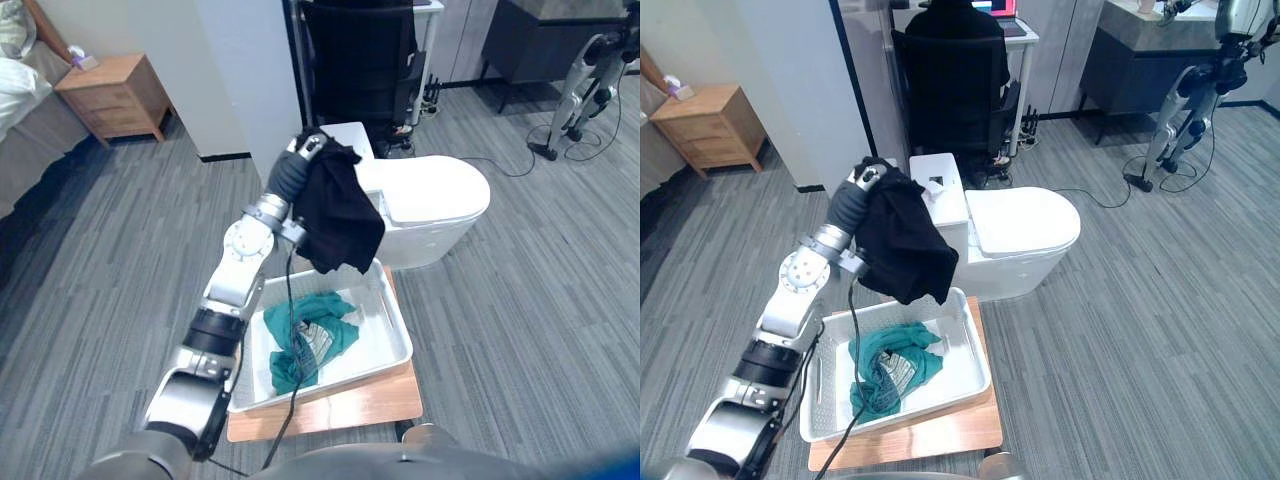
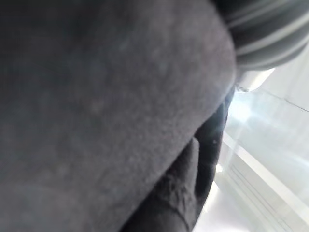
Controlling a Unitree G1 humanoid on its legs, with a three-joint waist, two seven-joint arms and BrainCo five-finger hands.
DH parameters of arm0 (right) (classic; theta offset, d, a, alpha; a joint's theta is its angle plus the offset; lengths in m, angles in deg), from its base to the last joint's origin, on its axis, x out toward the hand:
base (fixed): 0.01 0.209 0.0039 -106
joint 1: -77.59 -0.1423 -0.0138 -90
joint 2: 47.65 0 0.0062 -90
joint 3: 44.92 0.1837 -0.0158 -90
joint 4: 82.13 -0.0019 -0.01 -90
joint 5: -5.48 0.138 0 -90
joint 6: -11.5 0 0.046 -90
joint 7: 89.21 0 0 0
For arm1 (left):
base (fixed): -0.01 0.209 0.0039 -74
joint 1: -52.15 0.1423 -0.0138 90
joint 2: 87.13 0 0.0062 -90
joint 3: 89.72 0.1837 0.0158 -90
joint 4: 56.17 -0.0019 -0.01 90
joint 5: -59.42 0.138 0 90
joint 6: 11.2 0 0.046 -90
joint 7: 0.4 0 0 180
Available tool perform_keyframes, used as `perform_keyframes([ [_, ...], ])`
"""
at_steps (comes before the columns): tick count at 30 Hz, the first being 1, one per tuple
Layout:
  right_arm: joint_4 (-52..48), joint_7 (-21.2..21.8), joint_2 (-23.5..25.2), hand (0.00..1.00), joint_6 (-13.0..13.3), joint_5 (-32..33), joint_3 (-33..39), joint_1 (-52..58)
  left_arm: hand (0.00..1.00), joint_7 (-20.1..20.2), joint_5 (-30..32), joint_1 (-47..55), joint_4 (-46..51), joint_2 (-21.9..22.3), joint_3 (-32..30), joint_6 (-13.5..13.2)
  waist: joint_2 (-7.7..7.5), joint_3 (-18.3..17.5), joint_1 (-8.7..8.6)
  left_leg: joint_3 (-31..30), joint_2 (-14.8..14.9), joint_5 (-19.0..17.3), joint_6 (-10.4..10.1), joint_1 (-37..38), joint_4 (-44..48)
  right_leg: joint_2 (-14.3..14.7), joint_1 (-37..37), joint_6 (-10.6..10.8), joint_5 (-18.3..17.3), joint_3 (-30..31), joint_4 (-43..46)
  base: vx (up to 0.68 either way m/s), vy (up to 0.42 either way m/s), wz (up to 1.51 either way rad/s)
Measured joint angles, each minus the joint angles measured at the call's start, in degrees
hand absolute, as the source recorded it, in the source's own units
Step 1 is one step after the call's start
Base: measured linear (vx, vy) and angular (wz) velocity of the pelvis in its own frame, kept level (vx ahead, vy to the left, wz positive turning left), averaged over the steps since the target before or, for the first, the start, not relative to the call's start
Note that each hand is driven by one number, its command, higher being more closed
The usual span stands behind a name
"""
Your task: Tidy the bed and pick cloth on bed and put in laundry
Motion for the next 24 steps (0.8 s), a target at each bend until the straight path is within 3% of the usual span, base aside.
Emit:
perform_keyframes([
  [8, -0.2, -0.8, -0.1, 0.0, 0.2, 0.1, -0.2, 0.0, 1.0, 0.5, -2.1, 4.3, 4.5, 2.0, 2.3, -0.1, 0.44, 0.1, 0.12, 0.1, 0.2, -0.7, -0.1, 0.2, 0.9, 0.1, 0.3, 0.2, 0.3, 0.5, -0.2, -0.03, -0.007, -0.04],
  [14, -0.1, -1.1, -0.3, 0.0, 0.3, 0.1, -0.2, 0.2, 1.0, 0.6, -2.1, 6.0, 9.9, 2.1, 3.9, -2.6, 0.51, 0.1, 0.67, -0.4, 0.2, -0.7, -0.1, -0.3, 0.9, 0.0, 0.3, 0.4, 1.2, 0.3, -1.2, -0.04, -0.019, 0.03],
  [19, 0.3, -1.6, -0.6, 0.0, 0.8, 0.5, -0.4, 0.1, 1.0, -5.5, -2.0, 5.1, 13.1, 2.2, 4.6, -4.7, 0.67, -0.1, 0.82, -0.4, 0.2, -0.7, -0.1, -0.4, 1.0, -0.1, 0.7, 0.5, 2.1, 0.3, -2.4, -0.01, -0.004, 0.0],
  [24, 0.3, -2.6, -0.7, 0.0, 0.8, 0.5, -1.0, 0.2, 1.0, -11.1, -2.0, 1.9, 13.1, 2.2, 4.4, -4.8, 0.73, -0.4, 1.05, -0.6, 0.2, -0.6, 0.0, -0.4, 1.0, -0.1, 0.7, 0.6, 2.2, -0.1, -2.5, 0.0, 0.0, 0.0],
])
